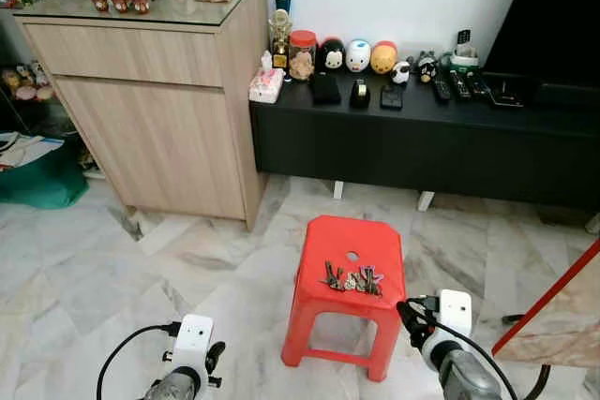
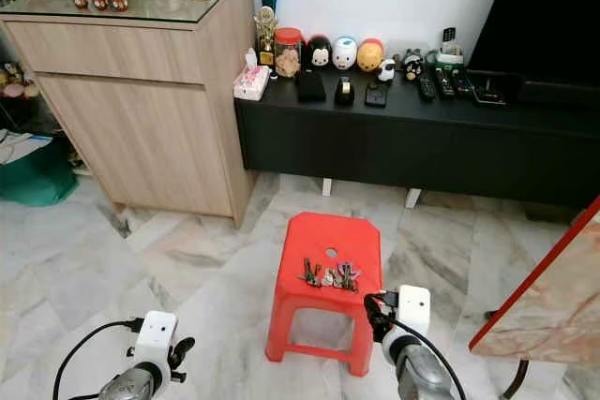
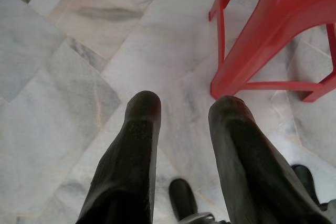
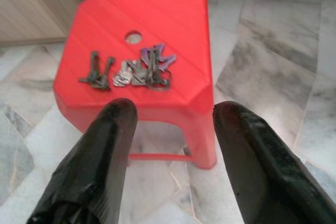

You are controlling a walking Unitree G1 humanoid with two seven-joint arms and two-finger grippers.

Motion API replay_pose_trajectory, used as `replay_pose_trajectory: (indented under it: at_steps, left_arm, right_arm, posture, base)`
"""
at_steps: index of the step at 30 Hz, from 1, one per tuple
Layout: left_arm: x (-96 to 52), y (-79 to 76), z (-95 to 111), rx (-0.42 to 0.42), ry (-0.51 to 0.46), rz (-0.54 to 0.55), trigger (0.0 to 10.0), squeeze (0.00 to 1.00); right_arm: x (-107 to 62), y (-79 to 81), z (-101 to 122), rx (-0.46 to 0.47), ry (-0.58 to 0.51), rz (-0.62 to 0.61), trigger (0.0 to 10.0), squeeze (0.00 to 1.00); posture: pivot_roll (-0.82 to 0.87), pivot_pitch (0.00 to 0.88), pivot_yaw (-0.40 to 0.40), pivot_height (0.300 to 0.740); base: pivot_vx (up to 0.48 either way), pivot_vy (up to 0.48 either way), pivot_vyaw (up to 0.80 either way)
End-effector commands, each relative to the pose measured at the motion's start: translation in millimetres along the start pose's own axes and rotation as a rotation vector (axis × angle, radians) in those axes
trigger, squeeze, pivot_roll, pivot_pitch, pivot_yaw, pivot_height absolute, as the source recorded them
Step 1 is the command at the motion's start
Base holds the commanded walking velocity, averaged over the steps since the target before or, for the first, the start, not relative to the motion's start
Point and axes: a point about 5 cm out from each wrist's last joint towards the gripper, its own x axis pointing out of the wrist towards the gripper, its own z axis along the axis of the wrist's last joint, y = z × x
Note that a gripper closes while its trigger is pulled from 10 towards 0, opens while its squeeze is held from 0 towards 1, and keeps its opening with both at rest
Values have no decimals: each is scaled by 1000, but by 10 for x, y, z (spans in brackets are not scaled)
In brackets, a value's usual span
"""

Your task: Hang keys on a hook

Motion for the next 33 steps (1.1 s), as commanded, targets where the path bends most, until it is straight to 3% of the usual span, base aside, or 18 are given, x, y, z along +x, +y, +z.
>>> replay_pose_trajectory:
  at_steps: [1,2,3,4,5,11,27,33]
  left_arm:
    - [-18,-7,-49,-7,12,10,10000,0]
    - [-21,-6,-59,-8,17,14,10000,0]
    - [-27,-7,-89,-15,35,17,10000,0]
    - [-32,-9,-108,-18,46,17,10000,0]
    - [-38,-14,-137,-15,64,15,10000,0]
    - [-46,-16,-154,-19,68,12,10000,0]
    - [-72,-31,-220,-1,89,-2,10000,0]
    - [-74,-11,-214,8,82,-5,10000,0]
  right_arm:
    - [-22,-43,-68,7,46,-14,10000,1000]
    - [-29,-48,-96,10,65,-15,10000,1000]
    - [-53,-87,-164,-4,110,-42,10000,486]
    - [-67,-112,-194,-12,129,-59,10000,196]
    - [-92,-151,-242,-14,156,-83,10000,0]
    - [-182,-248,-403,6,223,-155,10000,0]
    - [-199,-168,-499,3,255,-134,10000,0]
    - [-199,-165,-497,-6,250,-134,10000,0]
  posture:
    - [-32,0,-52,740]
    - [-32,0,-52,740]
    - [-33,0,-50,740]
    - [-31,0,-51,740]
    - [-31,0,-51,740]
    - [-18,0,-51,740]
    - [-28,0,-46,740]
    - [-23,0,-44,740]
  base:
    - [0,0,0]
    - [0,0,0]
    - [0,0,0]
    - [0,0,0]
    - [0,0,0]
    - [0,256,0]
    - [0,410,0]
    - [0,163,0]
